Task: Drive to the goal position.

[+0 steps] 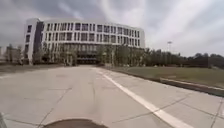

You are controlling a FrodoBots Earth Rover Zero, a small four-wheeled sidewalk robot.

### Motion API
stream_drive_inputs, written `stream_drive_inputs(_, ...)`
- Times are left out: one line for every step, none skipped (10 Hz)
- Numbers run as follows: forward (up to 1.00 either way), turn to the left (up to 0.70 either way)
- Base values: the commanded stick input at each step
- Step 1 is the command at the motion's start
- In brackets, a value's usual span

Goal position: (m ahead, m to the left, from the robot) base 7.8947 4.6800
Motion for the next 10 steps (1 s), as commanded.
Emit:
stream_drive_inputs(0.70, 0.00)
stream_drive_inputs(0.70, 0.00)
stream_drive_inputs(0.70, 0.00)
stream_drive_inputs(0.70, 0.00)
stream_drive_inputs(0.70, 0.00)
stream_drive_inputs(0.70, 0.00)
stream_drive_inputs(0.70, 0.00)
stream_drive_inputs(0.70, 0.00)
stream_drive_inputs(0.70, 0.00)
stream_drive_inputs(0.70, 0.00)
